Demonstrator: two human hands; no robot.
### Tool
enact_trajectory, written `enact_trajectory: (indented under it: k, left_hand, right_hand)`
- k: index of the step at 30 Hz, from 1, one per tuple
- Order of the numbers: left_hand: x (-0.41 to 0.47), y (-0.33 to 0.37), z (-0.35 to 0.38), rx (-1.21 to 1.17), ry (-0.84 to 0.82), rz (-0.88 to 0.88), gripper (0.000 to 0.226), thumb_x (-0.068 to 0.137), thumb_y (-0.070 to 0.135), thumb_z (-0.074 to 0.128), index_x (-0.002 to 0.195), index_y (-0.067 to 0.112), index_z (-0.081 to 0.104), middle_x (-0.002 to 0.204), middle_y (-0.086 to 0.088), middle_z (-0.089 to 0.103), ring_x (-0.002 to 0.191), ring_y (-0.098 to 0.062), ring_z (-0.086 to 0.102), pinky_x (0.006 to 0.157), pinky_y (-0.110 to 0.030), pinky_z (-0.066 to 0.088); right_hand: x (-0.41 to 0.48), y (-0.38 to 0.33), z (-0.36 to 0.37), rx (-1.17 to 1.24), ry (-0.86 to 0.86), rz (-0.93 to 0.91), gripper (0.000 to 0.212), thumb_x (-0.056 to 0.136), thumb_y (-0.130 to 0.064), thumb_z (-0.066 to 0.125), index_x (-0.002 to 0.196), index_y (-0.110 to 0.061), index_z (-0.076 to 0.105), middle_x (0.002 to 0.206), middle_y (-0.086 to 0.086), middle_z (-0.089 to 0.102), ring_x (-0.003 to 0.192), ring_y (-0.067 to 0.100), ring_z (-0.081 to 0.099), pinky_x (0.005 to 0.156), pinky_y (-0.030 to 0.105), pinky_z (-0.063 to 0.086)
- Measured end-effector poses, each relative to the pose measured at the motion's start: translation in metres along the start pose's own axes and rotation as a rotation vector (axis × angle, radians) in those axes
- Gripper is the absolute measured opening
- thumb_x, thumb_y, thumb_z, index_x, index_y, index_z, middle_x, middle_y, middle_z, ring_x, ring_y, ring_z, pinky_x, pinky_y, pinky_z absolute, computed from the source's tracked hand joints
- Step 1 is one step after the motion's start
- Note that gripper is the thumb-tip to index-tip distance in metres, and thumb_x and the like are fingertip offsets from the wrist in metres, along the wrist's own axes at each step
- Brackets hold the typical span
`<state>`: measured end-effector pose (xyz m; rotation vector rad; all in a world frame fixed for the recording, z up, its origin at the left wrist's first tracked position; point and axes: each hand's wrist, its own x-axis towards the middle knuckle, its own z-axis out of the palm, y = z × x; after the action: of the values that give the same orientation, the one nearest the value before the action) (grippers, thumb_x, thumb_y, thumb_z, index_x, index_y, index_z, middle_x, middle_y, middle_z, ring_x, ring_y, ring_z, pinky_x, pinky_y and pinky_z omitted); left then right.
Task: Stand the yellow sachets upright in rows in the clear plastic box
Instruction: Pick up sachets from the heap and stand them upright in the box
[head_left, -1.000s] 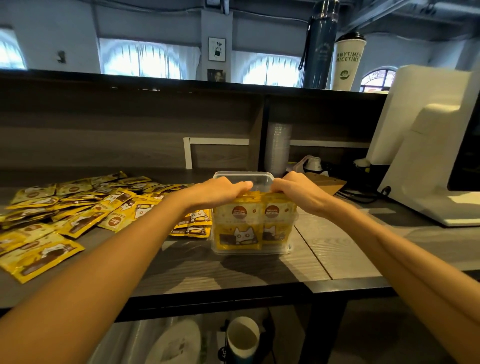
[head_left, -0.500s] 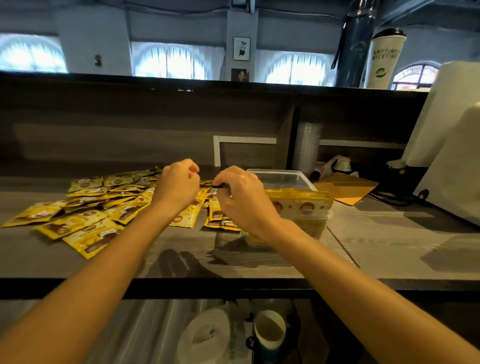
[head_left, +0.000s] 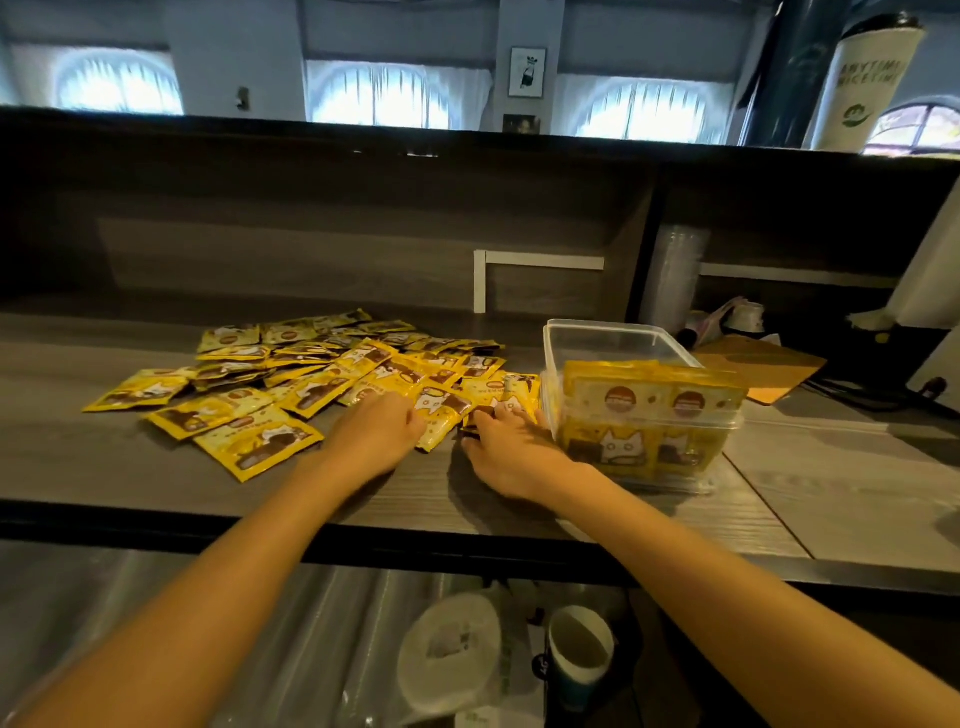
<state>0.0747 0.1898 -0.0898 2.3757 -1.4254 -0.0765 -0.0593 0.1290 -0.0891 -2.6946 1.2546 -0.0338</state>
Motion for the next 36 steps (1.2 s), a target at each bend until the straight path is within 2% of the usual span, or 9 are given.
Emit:
enact_trajectory:
  k: [2,5,8,11,16,20,27,31,36]
  left_hand:
    - [-0.003,0.001,-0.003,-0.004,0.074,-0.008,0.023,0.092,0.022,0.050,0.074,0.008,0.057,0.081,-0.010,0.057,0.078,-0.023,0.051,0.065,-0.033,0.038]
    - [-0.005,-0.001,-0.005,-0.004,0.103,-0.053,0.028,0.087,0.033,0.059,0.099,0.007,0.058,0.109,-0.012,0.059,0.098,-0.026,0.053,0.076,-0.035,0.041]
    - [-0.006,-0.005,-0.007,0.129,0.091,-0.131,0.056,0.084,0.052,0.056,0.120,0.010,0.051,0.125,-0.011,0.054,0.119,-0.030,0.047,0.092,-0.039,0.040]
    - [-0.003,-0.005,-0.008,0.135,0.055,-0.132,0.051,0.086,0.050,0.055,0.117,0.010,0.051,0.123,-0.011,0.056,0.116,-0.030,0.049,0.092,-0.039,0.040]
    - [0.006,-0.009,-0.008,-0.126,-0.036,-0.233,0.080,0.075,0.045,0.070,0.139,0.011,0.034,0.146,-0.013,0.036,0.135,-0.033,0.032,0.108,-0.046,0.035]
    - [0.007,-0.008,-0.010,-0.269,0.050,-0.252,0.054,0.071,0.035,0.077,0.115,0.014,0.054,0.135,-0.013,0.048,0.126,-0.031,0.044,0.101,-0.044,0.041]
    - [-0.001,-0.006,-0.016,-0.638,0.289,-0.315,0.056,0.071,-0.002,0.070,0.118,0.010,0.042,0.124,-0.013,0.048,0.114,-0.029,0.050,0.083,-0.038,0.048]
    - [-0.006,-0.003,-0.028,-0.722,0.497,-0.319,0.043,0.075,-0.002,0.068,0.105,0.012,0.041,0.116,-0.014,0.053,0.107,-0.027,0.052,0.069,-0.029,0.037]
    - [-0.007,-0.001,-0.039,-0.710,0.695,-0.204,0.012,0.078,0.006,0.068,0.085,0.004,0.058,0.079,-0.008,0.056,0.073,-0.021,0.052,0.050,-0.023,0.035]
  right_hand:
    - [-0.005,-0.003,-0.004,0.038,0.056,-0.025,0.038,0.099,-0.027,0.030,0.122,-0.008,0.053,0.133,0.016,0.047,0.127,0.033,0.039,0.113,0.047,0.025]
    - [-0.002,-0.004,-0.002,0.085,0.188,-0.035,0.029,0.095,-0.012,0.043,0.119,-0.002,0.054,0.128,0.017,0.049,0.116,0.031,0.048,0.092,0.037,0.043]
    - [0.009,-0.003,0.000,0.188,0.199,0.100,0.051,0.096,-0.012,0.046,0.143,-0.009,0.026,0.153,0.015,0.015,0.143,0.032,0.014,0.112,0.043,0.026]
    - [0.014,-0.005,-0.005,0.261,0.106,0.203,0.067,0.099,-0.022,0.040,0.150,-0.017,-0.003,0.157,0.020,-0.009,0.145,0.035,-0.009,0.117,0.047,0.009]
    - [0.024,-0.005,-0.014,0.409,0.034,0.205,0.075,0.088,-0.023,0.061,0.145,-0.012,0.014,0.147,0.020,0.032,0.133,0.036,0.035,0.106,0.042,0.040]
    - [0.020,-0.006,-0.027,0.499,0.011,0.228,0.079,0.081,-0.014,0.070,0.141,-0.006,0.020,0.144,0.016,0.035,0.132,0.033,0.037,0.104,0.039,0.041]
    - [0.014,-0.014,-0.026,0.555,0.230,0.191,0.042,0.089,-0.007,0.056,0.128,-0.003,0.042,0.127,0.015,0.053,0.120,0.031,0.050,0.092,0.035,0.046]
    - [0.013,-0.023,-0.031,0.583,0.375,0.134,0.027,0.092,-0.008,0.043,0.114,0.003,0.055,0.119,0.020,0.058,0.111,0.034,0.054,0.087,0.040,0.046]
    - [0.015,-0.033,-0.056,0.804,0.552,0.079,0.035,0.099,-0.027,0.035,0.109,-0.002,0.057,0.106,0.008,0.060,0.103,0.027,0.057,0.081,0.037,0.043]
